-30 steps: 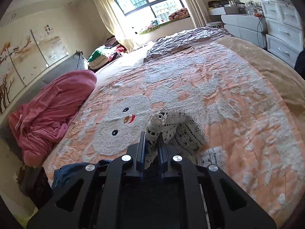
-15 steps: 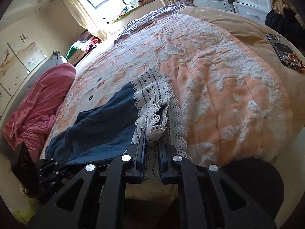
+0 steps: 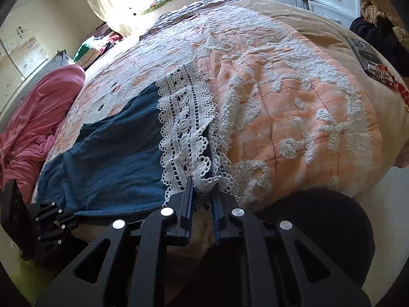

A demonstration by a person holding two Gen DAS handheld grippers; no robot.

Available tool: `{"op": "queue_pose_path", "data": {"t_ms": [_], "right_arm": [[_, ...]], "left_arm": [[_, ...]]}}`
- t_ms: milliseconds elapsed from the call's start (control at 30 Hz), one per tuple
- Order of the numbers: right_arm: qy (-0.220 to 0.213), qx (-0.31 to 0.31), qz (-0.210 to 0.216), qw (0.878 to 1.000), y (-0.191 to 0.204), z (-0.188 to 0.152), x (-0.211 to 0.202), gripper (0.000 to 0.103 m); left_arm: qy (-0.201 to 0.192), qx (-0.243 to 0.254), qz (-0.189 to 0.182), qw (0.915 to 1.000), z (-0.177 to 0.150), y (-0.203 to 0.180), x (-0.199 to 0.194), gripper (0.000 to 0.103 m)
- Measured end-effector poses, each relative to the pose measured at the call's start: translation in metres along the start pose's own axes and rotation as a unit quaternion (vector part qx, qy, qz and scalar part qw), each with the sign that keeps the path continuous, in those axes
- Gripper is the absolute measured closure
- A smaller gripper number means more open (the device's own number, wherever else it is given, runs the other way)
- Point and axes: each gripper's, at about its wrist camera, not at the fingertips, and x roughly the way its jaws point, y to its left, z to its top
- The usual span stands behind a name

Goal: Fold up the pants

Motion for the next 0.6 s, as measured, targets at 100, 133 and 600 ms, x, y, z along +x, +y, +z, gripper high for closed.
{"op": "queue_pose_path", "data": {"t_ms": [100,133,600], "right_arm": [[0.004,-0.005,-0.004,1.0,0.002,-0.002,-0.005,0.084],[0.003,-0.008,-0.016,1.0,0.003,-0.002,-0.01,0.071],[0.015,-0.093,0.041,0.995,0.062,0.021,0.014,0.053]], "left_arm": [[-0.002,-0.008,-0.004,1.0,0.0,0.002,0.002,0.101],[-0.004,-0.01,-0.005,0.9999,0.0,0.002,0.002,0.101],[-0.008,-0.004,-0.026,0.9996,-0.002,-0.008,0.001,0.08]]}}
